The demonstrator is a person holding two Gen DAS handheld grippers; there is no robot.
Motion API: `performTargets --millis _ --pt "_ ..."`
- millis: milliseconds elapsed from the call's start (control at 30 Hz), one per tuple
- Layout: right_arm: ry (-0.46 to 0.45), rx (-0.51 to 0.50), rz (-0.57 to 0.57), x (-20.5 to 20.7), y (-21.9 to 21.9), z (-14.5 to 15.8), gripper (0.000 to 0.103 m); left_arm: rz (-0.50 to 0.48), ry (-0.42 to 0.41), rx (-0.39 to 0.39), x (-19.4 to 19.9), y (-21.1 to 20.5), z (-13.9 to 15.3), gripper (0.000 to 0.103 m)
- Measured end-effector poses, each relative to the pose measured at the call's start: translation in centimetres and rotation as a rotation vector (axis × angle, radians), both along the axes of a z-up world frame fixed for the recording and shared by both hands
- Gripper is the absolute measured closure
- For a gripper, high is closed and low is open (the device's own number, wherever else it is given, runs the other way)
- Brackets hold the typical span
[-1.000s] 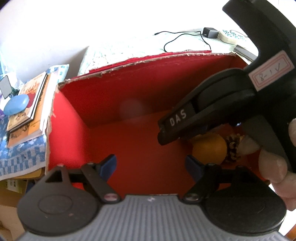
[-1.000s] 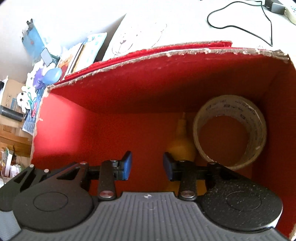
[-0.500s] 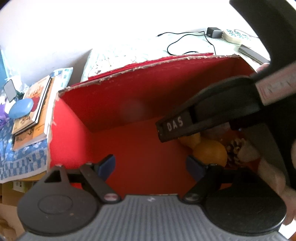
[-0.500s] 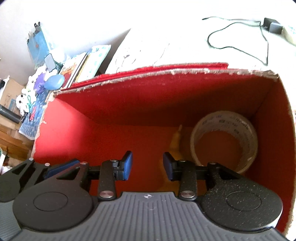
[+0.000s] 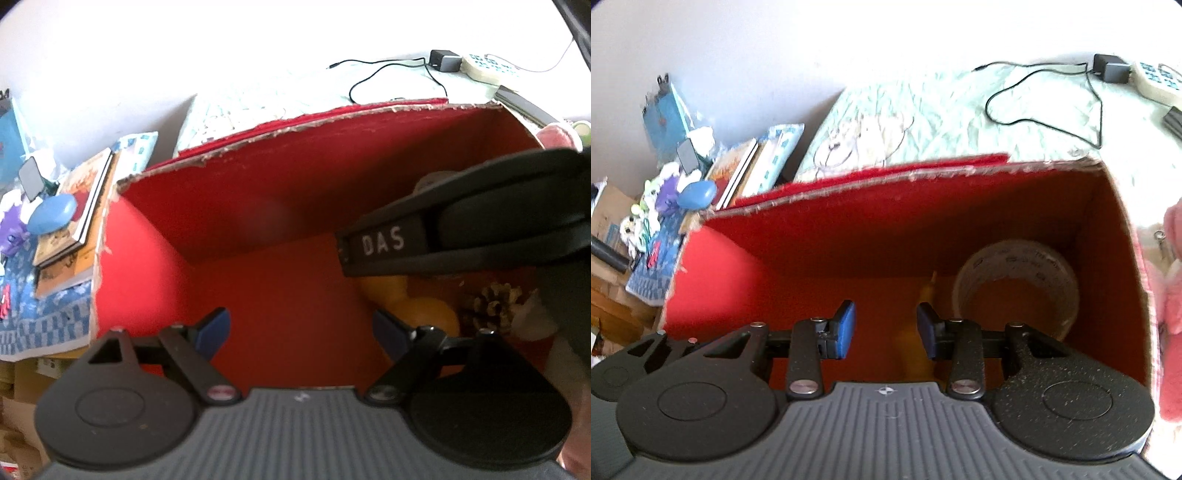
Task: Organize objects
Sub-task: 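Withdraw the right tool from the box back toward the loose items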
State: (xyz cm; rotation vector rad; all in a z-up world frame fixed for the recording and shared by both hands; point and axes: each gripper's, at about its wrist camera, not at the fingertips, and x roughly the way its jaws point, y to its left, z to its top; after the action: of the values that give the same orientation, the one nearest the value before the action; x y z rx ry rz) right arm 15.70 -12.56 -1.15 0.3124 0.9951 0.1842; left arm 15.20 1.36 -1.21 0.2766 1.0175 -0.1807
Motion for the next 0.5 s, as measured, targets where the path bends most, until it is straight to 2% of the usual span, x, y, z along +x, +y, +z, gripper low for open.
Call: performTargets --millis 233,500 --pt "-0.013 0.037 -0.075 -1.8 -1.3 0.1 0.062 0.037 -0.016 0.02 -0.4 -0.3 0.7 0.017" --pt "-0.079 0.007 -0.128 -5.0 -2.1 1.4 0.062 0.031 -0.047 0.032 -2.0 -1.1 1.9 0.016"
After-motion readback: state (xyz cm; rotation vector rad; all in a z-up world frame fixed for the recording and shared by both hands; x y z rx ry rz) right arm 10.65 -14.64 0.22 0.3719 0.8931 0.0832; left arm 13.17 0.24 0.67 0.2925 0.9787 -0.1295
